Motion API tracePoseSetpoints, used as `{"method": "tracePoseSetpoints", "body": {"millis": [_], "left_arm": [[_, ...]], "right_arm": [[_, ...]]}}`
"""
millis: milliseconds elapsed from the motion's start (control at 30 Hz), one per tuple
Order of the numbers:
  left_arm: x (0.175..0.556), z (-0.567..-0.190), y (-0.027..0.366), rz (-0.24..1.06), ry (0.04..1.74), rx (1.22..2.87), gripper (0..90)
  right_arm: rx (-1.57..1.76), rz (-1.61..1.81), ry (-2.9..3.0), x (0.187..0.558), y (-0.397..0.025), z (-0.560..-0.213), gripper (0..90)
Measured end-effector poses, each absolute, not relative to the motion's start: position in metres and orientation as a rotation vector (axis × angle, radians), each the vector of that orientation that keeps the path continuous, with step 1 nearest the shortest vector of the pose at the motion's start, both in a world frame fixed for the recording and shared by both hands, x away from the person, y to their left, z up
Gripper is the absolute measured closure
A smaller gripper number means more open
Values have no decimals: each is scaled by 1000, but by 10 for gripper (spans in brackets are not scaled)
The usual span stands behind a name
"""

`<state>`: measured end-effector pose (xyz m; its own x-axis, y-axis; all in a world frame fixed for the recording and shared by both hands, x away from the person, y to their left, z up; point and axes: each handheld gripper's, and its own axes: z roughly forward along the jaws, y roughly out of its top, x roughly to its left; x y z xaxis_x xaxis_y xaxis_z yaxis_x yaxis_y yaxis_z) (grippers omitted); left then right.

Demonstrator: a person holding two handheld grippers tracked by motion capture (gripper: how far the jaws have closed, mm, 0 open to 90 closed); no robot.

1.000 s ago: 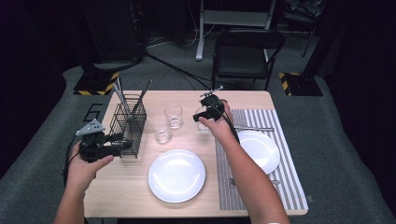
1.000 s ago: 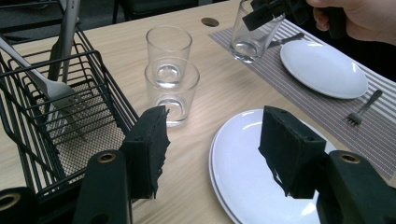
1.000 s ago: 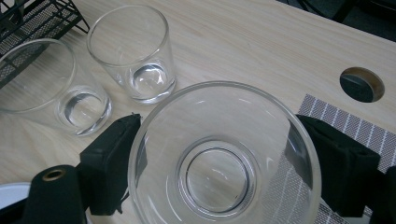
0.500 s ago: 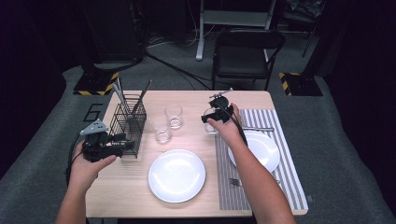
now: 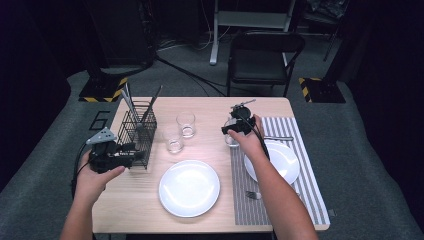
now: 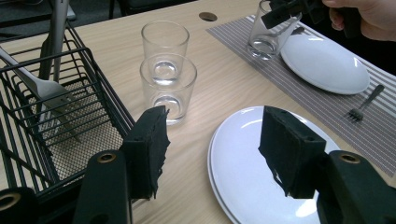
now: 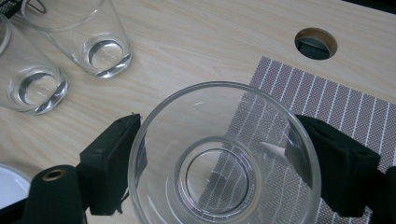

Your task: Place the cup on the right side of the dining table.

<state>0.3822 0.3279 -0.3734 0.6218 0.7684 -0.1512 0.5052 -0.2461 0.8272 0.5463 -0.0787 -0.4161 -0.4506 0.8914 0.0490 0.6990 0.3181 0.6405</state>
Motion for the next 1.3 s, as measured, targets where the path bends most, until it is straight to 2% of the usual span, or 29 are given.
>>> {"method": "tracePoseSetpoints", "body": {"millis": [1300], "left_arm": [[384,-375,327,360,1017,1913,414]], "right_arm": [[1504,815,2235,549,-98,-442,174]]}}
